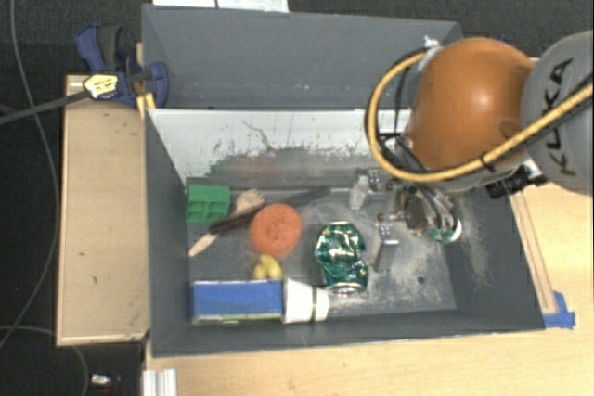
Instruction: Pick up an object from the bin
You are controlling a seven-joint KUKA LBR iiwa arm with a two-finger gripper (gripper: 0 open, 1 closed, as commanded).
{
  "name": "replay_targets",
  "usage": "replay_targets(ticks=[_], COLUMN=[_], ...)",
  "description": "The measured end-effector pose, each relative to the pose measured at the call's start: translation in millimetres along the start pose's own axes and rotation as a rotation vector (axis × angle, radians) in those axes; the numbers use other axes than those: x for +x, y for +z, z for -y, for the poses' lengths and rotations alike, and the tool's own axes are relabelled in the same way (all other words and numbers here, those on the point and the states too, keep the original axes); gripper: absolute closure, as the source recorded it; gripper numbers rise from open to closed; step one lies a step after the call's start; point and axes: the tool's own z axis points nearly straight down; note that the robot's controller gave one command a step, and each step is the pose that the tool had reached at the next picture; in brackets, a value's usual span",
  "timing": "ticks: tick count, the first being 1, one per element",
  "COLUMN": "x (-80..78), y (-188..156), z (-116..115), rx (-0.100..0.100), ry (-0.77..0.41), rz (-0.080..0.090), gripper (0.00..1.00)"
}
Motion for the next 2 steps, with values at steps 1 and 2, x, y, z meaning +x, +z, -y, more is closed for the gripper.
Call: replay_targets(ticks=[1,2], x=[-1.3,-20.5], y=[-4,46], z=[0,2], rx=[-0.001,0.001], ry=[0.002,-0.236], rz=[0.009,0.017], gripper=[0.0,0.0])
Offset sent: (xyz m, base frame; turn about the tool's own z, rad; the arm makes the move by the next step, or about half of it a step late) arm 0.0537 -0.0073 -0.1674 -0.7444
